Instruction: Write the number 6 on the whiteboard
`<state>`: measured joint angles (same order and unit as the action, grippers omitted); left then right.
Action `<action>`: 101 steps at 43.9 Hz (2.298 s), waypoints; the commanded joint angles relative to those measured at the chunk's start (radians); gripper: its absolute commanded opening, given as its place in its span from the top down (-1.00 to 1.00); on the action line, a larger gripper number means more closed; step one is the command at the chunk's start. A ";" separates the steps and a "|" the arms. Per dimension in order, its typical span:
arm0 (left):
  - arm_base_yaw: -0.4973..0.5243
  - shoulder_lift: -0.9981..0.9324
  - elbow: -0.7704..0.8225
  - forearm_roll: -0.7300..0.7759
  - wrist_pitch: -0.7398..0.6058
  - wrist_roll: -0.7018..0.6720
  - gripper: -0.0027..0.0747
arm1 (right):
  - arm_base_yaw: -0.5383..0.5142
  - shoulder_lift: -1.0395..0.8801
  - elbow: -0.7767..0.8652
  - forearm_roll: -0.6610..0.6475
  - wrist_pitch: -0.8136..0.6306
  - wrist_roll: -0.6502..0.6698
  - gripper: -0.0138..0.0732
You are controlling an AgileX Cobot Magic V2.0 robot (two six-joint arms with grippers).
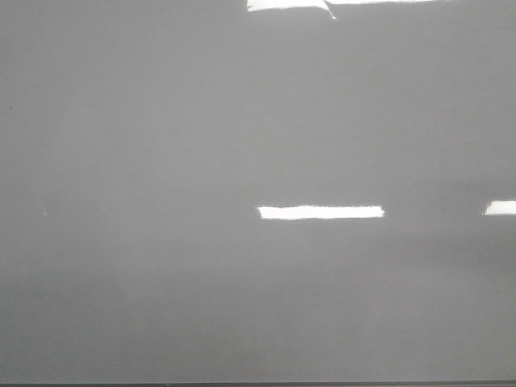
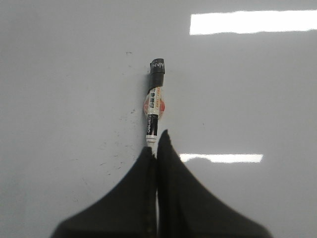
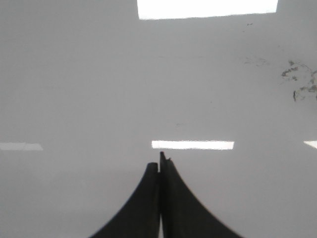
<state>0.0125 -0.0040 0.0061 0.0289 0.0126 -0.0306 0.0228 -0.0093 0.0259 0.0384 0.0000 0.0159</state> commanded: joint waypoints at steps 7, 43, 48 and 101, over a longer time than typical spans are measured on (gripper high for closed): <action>0.001 -0.014 0.003 -0.009 -0.083 -0.006 0.98 | 0.000 -0.020 -0.004 -0.009 -0.082 -0.004 0.84; -0.007 -0.014 -0.119 -0.009 -0.151 -0.006 0.98 | 0.000 -0.020 -0.189 0.051 0.051 -0.003 0.84; -0.011 -0.006 -0.269 -0.009 -0.056 -0.006 0.98 | 0.000 -0.003 -0.318 0.051 0.190 -0.004 0.84; -0.011 0.413 -0.652 -0.012 0.563 0.012 0.82 | 0.000 0.537 -0.691 0.043 0.563 -0.112 0.35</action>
<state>0.0092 0.3891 -0.6210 0.0223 0.6418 -0.0286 0.0228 0.5049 -0.6378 0.0848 0.6159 -0.0646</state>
